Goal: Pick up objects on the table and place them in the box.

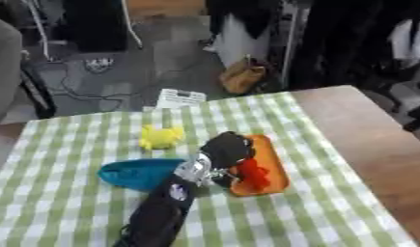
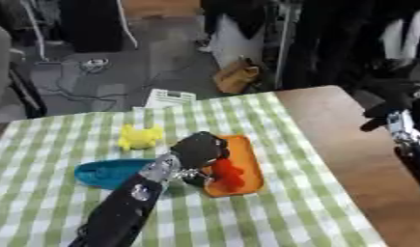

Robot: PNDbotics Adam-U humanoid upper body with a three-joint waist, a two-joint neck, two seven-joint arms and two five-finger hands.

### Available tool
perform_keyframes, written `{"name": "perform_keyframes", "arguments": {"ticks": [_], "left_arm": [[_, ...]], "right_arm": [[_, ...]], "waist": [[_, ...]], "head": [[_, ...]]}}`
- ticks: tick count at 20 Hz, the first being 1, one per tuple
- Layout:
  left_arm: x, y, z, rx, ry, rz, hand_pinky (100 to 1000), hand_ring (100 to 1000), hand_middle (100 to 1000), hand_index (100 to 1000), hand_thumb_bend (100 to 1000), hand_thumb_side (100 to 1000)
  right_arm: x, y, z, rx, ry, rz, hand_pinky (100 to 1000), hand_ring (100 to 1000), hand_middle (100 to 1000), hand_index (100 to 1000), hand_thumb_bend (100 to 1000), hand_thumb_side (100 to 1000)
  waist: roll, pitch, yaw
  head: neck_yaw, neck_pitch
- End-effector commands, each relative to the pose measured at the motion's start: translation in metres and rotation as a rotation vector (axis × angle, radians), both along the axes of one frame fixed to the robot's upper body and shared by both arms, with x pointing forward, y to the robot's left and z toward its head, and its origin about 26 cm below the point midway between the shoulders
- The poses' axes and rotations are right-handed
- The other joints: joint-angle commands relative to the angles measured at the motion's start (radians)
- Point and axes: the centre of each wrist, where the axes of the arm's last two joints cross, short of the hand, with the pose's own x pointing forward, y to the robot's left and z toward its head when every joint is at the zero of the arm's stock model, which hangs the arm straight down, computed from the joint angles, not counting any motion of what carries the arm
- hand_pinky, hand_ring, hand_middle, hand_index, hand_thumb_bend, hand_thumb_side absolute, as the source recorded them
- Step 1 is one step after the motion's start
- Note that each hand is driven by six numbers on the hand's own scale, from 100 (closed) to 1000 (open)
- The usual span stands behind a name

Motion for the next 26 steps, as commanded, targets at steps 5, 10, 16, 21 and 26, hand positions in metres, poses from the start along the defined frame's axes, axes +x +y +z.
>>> {"name": "perform_keyframes", "arguments": {"ticks": [5,10,16,21,26], "left_arm": [[0.008,0.011,0.017,0.011,-0.114,0.098,918,954,929,898,627,689],[0.014,0.027,0.027,-0.151,-0.166,0.118,865,888,880,874,429,645],[0.023,0.091,0.075,-0.489,-0.121,0.068,718,765,789,847,100,727],[0.002,0.160,0.113,-0.685,0.021,-0.099,669,729,768,839,100,786],[-0.035,0.219,0.132,-0.716,0.166,-0.216,636,685,737,841,100,794]], "right_arm": [[-0.002,0.000,0.010,-0.006,-0.034,0.009,515,586,732,748,100,686],[-0.003,-0.001,0.010,-0.006,-0.034,0.001,516,587,732,748,100,686],[-0.004,-0.005,0.009,-0.013,-0.033,-0.023,516,587,732,748,100,685],[-0.004,-0.008,0.009,-0.024,-0.033,-0.040,516,587,732,748,100,685],[-0.005,-0.011,0.010,-0.033,-0.034,-0.054,516,587,732,748,100,667]], "waist": [[-0.020,-0.001,0.003],[-0.021,-0.002,0.014],[-0.019,-0.005,0.048],[-0.017,-0.005,0.082],[-0.014,-0.005,0.104]], "head": [[0.000,-0.011],[-0.005,-0.011],[-0.030,-0.012],[-0.041,-0.007],[-0.047,-0.002]]}}
